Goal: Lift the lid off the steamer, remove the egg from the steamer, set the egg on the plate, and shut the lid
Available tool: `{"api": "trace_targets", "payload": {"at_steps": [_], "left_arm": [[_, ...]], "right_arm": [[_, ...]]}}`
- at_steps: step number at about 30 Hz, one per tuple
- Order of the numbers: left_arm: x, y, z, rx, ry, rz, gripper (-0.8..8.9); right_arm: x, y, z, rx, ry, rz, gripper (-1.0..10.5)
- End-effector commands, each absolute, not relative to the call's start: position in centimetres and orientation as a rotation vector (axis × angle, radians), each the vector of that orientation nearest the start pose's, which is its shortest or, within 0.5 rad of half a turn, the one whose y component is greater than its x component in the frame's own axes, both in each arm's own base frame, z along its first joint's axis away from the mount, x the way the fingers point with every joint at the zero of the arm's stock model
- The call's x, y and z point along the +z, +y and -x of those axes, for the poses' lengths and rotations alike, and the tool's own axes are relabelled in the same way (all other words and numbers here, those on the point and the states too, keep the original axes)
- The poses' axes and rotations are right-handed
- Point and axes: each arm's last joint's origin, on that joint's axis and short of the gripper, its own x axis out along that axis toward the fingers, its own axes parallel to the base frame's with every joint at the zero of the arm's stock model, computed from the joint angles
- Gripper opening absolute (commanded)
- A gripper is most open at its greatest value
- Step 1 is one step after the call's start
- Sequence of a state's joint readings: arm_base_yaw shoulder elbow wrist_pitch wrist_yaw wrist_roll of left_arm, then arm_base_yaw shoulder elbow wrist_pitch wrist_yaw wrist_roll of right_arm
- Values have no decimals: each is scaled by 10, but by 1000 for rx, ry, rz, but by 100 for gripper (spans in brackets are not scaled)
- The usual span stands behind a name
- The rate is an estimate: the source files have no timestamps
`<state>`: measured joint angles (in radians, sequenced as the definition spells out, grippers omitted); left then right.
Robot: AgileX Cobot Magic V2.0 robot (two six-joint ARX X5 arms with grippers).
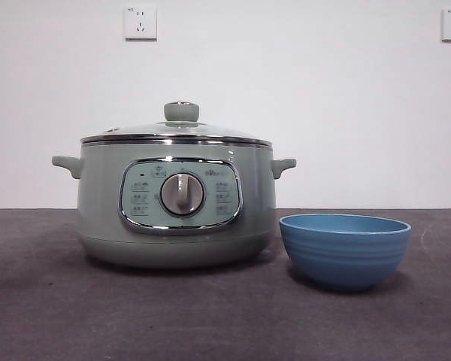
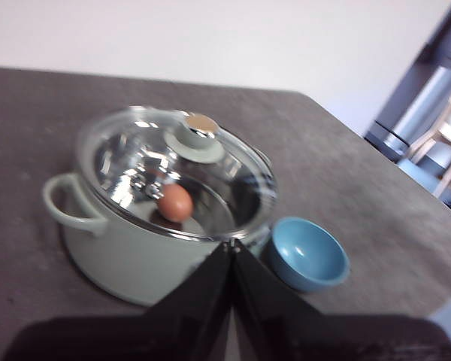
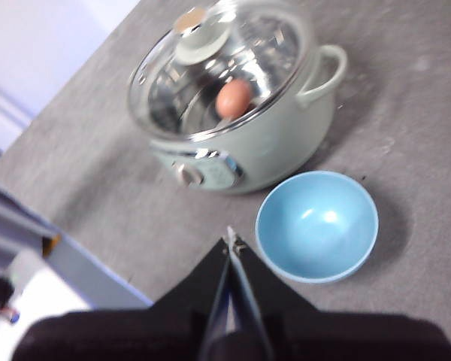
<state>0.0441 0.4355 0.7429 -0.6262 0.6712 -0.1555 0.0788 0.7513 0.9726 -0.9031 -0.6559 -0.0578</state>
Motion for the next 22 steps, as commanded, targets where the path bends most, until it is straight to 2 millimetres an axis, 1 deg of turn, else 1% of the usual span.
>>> {"api": "trace_targets", "payload": {"at_steps": [1,4,5,6,7,8,9,10,11,18,22], "left_arm": [[321,-15,-81,-639,357,244,-8],[320,-16,-81,-682,364,254,1],[320,-16,-80,-692,367,257,9],[320,-16,-80,-692,368,259,47],[320,-16,-80,-691,369,260,122],[320,-16,-80,-691,369,260,265],[320,-16,-80,-691,369,260,385],[320,-16,-80,-691,369,260,496],[320,-16,-80,-691,369,260,563],[320,-16,-82,-692,375,263,562],[320,-16,-89,-693,386,266,562]], "right_arm": [[343,29,-121,760,636,-86,-11],[344,29,-121,755,636,-94,42],[344,29,-122,750,642,-105,131],[344,29,-122,747,645,-111,227],[344,29,-122,745,647,-115,337],[344,29,-122,743,650,-121,481],[344,29,-122,742,650,-123,574],[344,29,-122,742,651,-124,632],[344,29,-122,742,652,-125,645],[344,29,-122,742,651,-126,644],[344,29,-122,742,650,-126,644]]}}
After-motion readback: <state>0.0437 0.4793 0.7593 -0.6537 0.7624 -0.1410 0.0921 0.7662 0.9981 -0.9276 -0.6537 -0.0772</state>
